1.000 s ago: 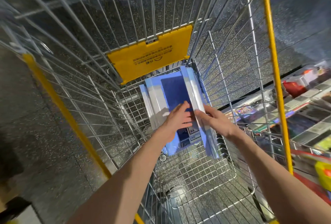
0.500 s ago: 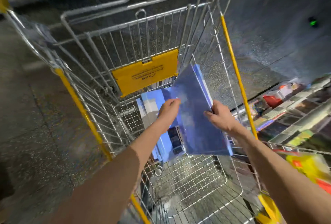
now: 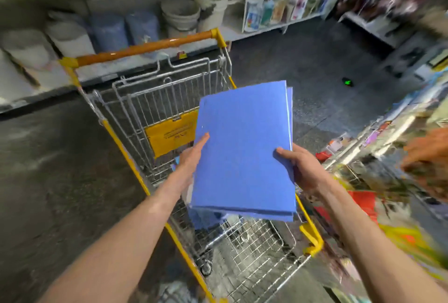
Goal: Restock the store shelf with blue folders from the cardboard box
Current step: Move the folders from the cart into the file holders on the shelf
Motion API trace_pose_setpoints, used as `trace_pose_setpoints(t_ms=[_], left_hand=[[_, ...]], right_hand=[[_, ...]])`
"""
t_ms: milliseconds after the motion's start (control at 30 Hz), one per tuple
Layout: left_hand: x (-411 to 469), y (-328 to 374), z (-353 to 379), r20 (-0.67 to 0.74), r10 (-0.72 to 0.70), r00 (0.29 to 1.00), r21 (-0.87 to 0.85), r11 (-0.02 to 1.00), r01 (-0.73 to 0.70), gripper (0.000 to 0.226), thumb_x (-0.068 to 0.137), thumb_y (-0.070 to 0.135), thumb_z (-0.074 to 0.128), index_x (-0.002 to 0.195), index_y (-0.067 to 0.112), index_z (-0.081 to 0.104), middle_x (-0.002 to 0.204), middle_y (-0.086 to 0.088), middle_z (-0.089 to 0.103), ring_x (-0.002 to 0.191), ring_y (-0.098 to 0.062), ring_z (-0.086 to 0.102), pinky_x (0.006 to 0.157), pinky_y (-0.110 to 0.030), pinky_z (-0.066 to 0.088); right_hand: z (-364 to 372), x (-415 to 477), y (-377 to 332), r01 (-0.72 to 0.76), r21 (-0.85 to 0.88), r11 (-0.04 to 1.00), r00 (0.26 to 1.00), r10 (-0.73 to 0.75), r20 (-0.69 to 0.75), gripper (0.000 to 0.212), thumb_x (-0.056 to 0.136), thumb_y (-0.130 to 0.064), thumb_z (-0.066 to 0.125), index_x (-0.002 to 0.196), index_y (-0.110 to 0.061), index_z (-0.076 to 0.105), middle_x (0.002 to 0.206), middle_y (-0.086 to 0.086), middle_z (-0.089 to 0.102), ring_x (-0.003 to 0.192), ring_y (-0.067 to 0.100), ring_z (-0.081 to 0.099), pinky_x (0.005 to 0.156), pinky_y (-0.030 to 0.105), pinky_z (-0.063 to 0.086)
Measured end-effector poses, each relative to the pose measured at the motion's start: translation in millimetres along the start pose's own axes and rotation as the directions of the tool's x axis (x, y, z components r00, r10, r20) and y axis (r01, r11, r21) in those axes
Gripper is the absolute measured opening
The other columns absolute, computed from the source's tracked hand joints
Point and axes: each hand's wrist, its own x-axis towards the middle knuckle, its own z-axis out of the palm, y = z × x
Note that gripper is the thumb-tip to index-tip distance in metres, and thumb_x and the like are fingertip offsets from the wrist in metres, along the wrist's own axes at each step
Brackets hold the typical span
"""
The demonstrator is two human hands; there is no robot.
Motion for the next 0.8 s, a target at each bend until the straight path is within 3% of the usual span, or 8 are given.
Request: trace_pose_setpoints(t_ms=[100,200,333,400,467,533,667,800], left_hand=[[-70.3,13.8,23.2,0.015,0.176,0.984,0.022,0.984,-0.177,0.042,0.068,0.051,0.089,0.089,0.015,0.079,0.095,-0.002,0.078,0.086,-0.021,0.074,0.09,-0.045,0.059],[-134.1,20.0,41.8,0.104,0.271,0.957,-0.055,0.962,-0.266,0.052,0.066,0.047,0.088,0.106,0.016,0.079,0.105,-0.007,0.078,0.1,-0.031,0.074,0.092,-0.057,0.057],[-208.2,43.9,56.6,0.091,0.419,0.903,-0.026,0.908,-0.419,0.033,0.086,0.033,0.08,0.11,0.012,0.076,0.102,-0.008,0.078,0.093,-0.029,0.075,0.083,-0.047,0.061],[-249.0,62.6,62.4,0.104,0.502,0.859,-0.015,0.864,-0.503,0.03,0.089,0.03,0.078,0.11,0.01,0.075,0.102,-0.01,0.078,0.093,-0.03,0.075,0.082,-0.046,0.062],[-283.1,80.5,66.5,0.12,0.585,0.802,-0.002,0.808,-0.589,0.027,0.091,0.029,0.075,0.11,0.01,0.076,0.102,-0.01,0.077,0.093,-0.029,0.074,0.082,-0.046,0.06],[-314.9,95.2,69.8,0.135,0.654,0.744,-0.017,0.752,-0.658,0.026,0.092,0.029,0.074,0.11,0.011,0.075,0.102,-0.008,0.077,0.092,-0.027,0.074,0.082,-0.046,0.06],[-375.8,119.0,75.4,0.178,0.758,0.627,-0.082,0.646,-0.759,0.032,0.091,0.032,0.075,0.112,0.008,0.073,0.104,-0.008,0.078,0.093,-0.028,0.075,0.078,-0.042,0.061],[-427.1,129.1,88.1,0.191,0.81,0.554,-0.137,0.581,-0.802,0.02,0.092,0.028,0.074,0.104,0.012,0.074,0.104,-0.009,0.077,0.091,-0.024,0.074,0.081,-0.042,0.061]], right_hand=[[-24.3,-63.8,-5.6,0.039,0.092,0.995,0.999,-0.037,-0.02,0.027,0.088,-0.01,0.057,0.114,-0.005,0.065,0.099,0.013,0.071,0.079,0.024,0.071,0.067,0.033,0.06],[-28.9,-120.9,-9.8,0.12,0.216,0.969,0.993,-0.117,-0.028,0.03,0.087,-0.02,0.062,0.114,-0.009,0.07,0.103,0.011,0.074,0.085,0.025,0.072,0.069,0.032,0.06],[-24.0,-174.0,-28.0,0.346,0.177,0.921,0.935,-0.324,-0.142,0.03,0.095,-0.015,0.063,0.124,-0.007,0.064,0.116,0.011,0.073,0.1,0.026,0.072,0.082,0.039,0.061],[-24.2,-203.9,-45.3,0.416,0.132,0.9,0.902,-0.389,-0.187,0.037,0.093,-0.017,0.068,0.127,-0.005,0.063,0.121,0.015,0.07,0.11,0.034,0.068,0.096,0.054,0.054],[-26.1,-229.5,-63.0,0.479,0.124,0.869,0.87,-0.45,-0.202,0.049,0.088,-0.025,0.075,0.131,-0.006,0.061,0.128,0.016,0.067,0.12,0.039,0.062,0.103,0.06,0.047],[-26.7,-255.2,-79.7,0.527,0.123,0.841,0.844,-0.502,-0.189,0.06,0.081,-0.038,0.081,0.131,-0.011,0.063,0.128,0.013,0.068,0.117,0.035,0.065,0.104,0.057,0.048],[-26.4,-319.4,-102.8,0.58,0.112,0.807,0.813,-0.565,-0.137,0.042,0.093,-0.034,0.067,0.13,-0.013,0.063,0.12,0.013,0.071,0.099,0.032,0.071,0.081,0.044,0.059],[-26.7,-372.7,-115.8,0.658,0.115,0.744,0.75,-0.635,-0.184,0.04,0.093,-0.034,0.065,0.128,-0.015,0.064,0.122,0.013,0.07,0.105,0.033,0.07,0.092,0.05,0.056]])
